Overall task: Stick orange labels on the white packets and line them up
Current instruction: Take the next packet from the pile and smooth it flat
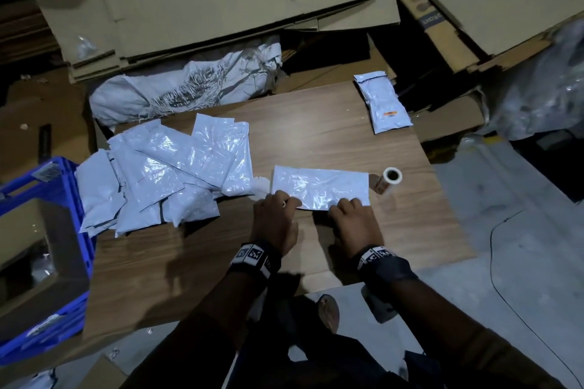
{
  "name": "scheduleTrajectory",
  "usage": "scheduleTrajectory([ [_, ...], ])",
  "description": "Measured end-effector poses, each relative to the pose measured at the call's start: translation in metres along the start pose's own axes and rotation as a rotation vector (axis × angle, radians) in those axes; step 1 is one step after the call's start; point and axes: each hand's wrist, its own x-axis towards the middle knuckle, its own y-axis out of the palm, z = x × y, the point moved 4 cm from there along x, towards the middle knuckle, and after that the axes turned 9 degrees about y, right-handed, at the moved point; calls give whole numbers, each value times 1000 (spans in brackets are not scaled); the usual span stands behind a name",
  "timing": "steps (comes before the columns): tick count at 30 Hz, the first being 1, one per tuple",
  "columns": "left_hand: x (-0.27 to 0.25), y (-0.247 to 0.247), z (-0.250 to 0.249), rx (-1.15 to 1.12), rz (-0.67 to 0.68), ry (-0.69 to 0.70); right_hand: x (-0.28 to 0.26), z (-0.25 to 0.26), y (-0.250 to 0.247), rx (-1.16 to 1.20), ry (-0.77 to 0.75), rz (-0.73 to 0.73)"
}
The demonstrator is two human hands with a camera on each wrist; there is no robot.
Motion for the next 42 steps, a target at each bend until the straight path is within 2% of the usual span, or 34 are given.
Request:
scheduleTrajectory([
  [2,-11,20,2,-28,134,-44,-9,2,20,35,-11,140],
  [4,-20,37,7,-26,210,-77,-15,-2,31,101,-11,152],
  [8,-12,39,4,-32,228,-79,11,-14,30,259,-15,12],
  [11,2,39,1,-50,232,-40,34,-21,30,233,76,133],
  [14,17,45,3,-86,220,-33,32,-19,36,143,157,233],
  [17,30,49,6,-113,193,-6,11,-7,32,97,123,168],
  [22,41,48,14,-80,114,41,-21,13,39,166,-81,126],
  [25,49,58,15,-8,206,63,-10,8,42,245,-135,75],
  [28,54,72,18,25,315,88,2,1,55,273,-156,122],
  [31,56,79,19,34,352,130,-4,-4,70,276,-150,159],
  [36,59,86,22,81,393,159,-26,-7,85,295,-99,130],
  [42,72,87,26,72,488,247,-41,-13,86,381,-133,101],
])
